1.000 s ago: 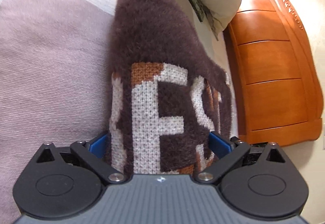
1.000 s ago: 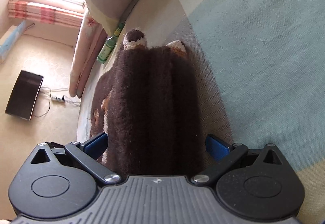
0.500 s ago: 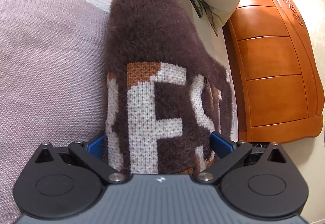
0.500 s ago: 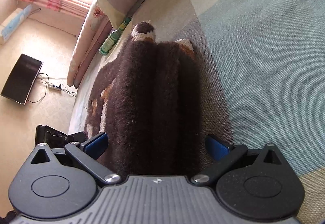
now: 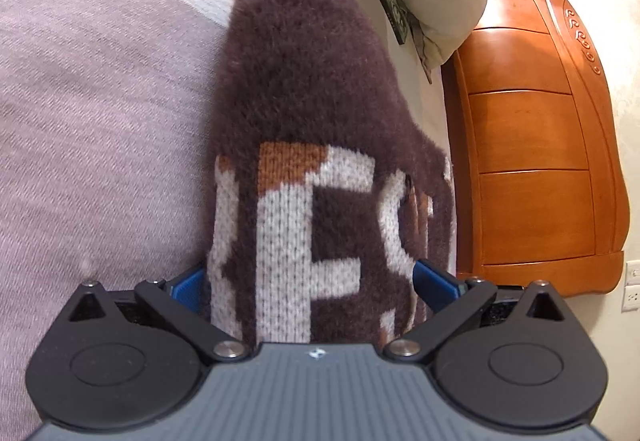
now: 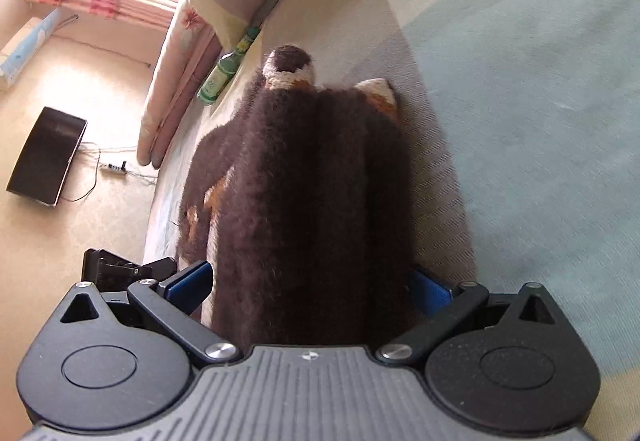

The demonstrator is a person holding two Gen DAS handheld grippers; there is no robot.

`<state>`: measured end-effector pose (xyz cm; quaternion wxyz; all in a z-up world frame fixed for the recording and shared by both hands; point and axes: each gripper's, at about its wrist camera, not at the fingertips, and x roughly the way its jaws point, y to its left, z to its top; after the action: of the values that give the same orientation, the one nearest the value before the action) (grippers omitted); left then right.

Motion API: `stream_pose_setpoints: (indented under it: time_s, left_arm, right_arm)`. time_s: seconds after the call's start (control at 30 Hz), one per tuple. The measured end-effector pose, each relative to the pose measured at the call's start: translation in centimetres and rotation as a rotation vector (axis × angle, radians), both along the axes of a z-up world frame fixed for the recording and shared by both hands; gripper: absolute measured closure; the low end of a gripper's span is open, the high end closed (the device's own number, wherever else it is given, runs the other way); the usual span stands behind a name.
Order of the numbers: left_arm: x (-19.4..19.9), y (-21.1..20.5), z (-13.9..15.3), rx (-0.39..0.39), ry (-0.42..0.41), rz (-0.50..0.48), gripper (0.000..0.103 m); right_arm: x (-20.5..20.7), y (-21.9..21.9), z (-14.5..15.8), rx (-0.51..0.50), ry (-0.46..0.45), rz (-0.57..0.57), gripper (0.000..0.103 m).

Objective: Fold clothes
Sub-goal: 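Roll both grippers and close them on the folded sweater end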

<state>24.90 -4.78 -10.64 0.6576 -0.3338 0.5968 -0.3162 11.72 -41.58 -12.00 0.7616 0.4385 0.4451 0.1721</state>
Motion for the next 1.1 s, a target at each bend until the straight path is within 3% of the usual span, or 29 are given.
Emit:
stream_pose_setpoints:
  time_s: [0.3, 0.5, 0.7, 0.93, 1.1]
  left_arm:
    - [0.5, -1.5, 0.3, 0.014, -0.019, -0.092, 0.001]
    - [2.2, -2.5, -0.3, 0.000, 0.035, -0.100, 0.001]
    - [1.5, -3.8, 0.1, 0.031, -0.030, -0.143, 0.002]
    - [1.5, -4.4, 0.0, 0.032, -0.014, -0.169, 0.002]
    - [0.6, -4.4, -0.6, -0.005, -0.065, -0.192, 0.001]
  right_arm:
    - [-0.4, -0.5, -0.6, 0.076, -0.009, 0.066, 0.000]
    - [1.6, -0.3, -0.9, 0.109, 0.001, 0.081, 0.000]
    - [0.9, 0.1, -0.6, 0.107, -0.033, 0.097, 0.000]
    - [2.2, 0.4, -0.8, 0.123, -0.030, 0.067, 0.000]
    - [1.5, 0.6, -1.1, 0.123, -0.071, 0.077, 0.000]
